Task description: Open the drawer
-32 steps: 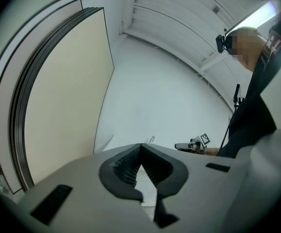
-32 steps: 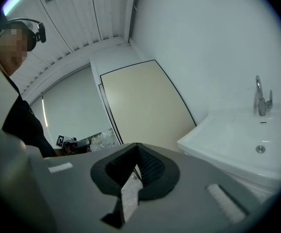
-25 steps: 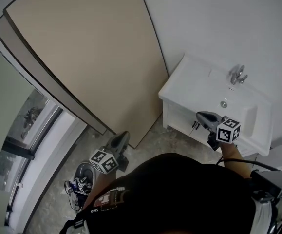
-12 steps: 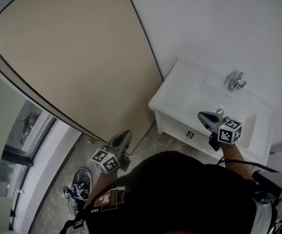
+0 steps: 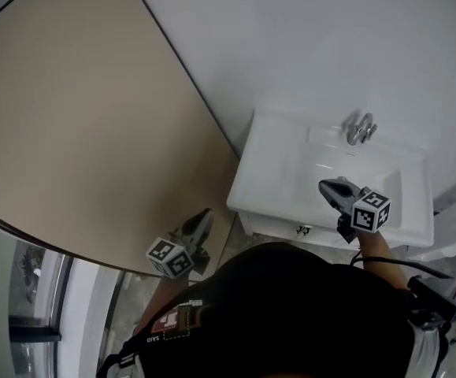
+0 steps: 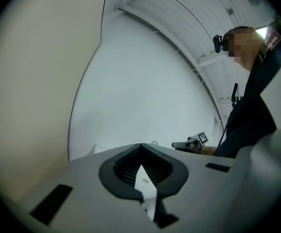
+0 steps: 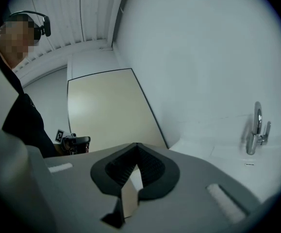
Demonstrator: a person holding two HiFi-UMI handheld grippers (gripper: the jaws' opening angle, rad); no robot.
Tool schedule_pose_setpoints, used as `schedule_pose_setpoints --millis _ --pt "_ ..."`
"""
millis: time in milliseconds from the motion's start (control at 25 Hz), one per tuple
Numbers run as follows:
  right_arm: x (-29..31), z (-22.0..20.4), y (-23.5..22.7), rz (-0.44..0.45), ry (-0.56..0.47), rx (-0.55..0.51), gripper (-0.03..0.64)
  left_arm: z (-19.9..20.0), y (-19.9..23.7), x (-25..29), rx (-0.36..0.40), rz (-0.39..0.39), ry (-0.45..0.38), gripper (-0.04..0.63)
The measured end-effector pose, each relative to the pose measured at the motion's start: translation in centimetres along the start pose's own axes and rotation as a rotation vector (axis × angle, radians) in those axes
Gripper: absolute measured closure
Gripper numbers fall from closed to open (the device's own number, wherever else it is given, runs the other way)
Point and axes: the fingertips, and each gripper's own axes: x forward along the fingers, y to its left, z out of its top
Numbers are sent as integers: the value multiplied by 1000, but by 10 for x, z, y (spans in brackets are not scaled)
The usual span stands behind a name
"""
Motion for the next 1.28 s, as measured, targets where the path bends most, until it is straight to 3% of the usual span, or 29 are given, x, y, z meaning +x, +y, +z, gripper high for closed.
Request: schedule_pose_setpoints --millis 160,360,520,640,760,920,1280 --pt "9 19 -15 -119 -58 36 618 33 41 38 18 -100 43 595" --pt "-4 14 -30 -272 -92 66 618 41 64 85 26 -243 101 595" --pt "-49 3 -42 -422 -141 106 618 28 49 130 29 -380 174 595" --pt "-87 -7 -55 -486 -160 135 618 17 21 163 36 -453 214 595" --pt "-118 -16 -78 -523 -176 150 618 5 -6 196 43 -498 212 595" --pt "-164 5 -111 -536 -221 119 618 -3 -57 239 59 -550 210 595" --pt "-233 2 -178 -514 -201 119 618 -41 -146 316 16 -580 267 595"
